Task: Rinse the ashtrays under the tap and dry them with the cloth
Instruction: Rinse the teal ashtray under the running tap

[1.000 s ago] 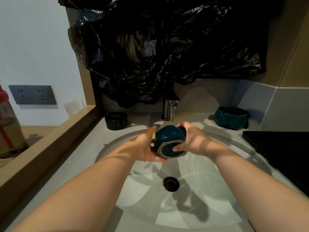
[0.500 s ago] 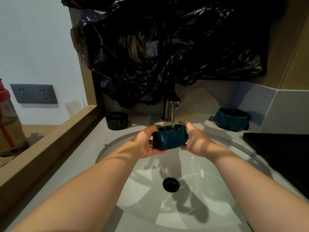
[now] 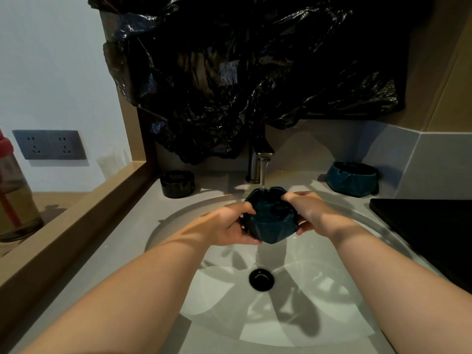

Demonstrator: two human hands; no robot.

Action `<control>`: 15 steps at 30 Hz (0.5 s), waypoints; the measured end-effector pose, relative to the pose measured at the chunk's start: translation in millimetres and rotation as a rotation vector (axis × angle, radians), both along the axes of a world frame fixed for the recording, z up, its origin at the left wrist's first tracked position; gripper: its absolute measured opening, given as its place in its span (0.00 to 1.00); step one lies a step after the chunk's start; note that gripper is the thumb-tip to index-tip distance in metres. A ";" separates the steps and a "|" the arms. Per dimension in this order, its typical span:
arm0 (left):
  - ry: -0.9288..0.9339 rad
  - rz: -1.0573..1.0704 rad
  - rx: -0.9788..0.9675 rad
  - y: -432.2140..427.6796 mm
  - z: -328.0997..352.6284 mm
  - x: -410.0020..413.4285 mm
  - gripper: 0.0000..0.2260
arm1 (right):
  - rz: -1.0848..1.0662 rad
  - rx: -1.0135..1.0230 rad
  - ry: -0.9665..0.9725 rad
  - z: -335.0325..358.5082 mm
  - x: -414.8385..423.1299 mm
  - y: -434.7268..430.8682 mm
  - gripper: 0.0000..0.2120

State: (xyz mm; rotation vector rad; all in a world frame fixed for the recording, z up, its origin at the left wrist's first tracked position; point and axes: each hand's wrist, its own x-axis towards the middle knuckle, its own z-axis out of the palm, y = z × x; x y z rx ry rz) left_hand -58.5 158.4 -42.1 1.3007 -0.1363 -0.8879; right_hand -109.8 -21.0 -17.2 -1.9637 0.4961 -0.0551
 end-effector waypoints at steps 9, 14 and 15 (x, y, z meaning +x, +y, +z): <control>0.058 0.118 0.124 19.7 7.7 13.9 0.23 | 0.040 0.663 0.280 -18.8 2.3 24.6 0.09; -0.038 -0.006 0.234 15.3 4.8 7.5 0.15 | 0.195 0.352 0.204 -19.4 1.7 11.5 0.12; -0.092 -0.021 0.253 13.0 4.7 5.6 0.13 | 0.202 0.265 0.155 -16.4 0.2 7.4 0.15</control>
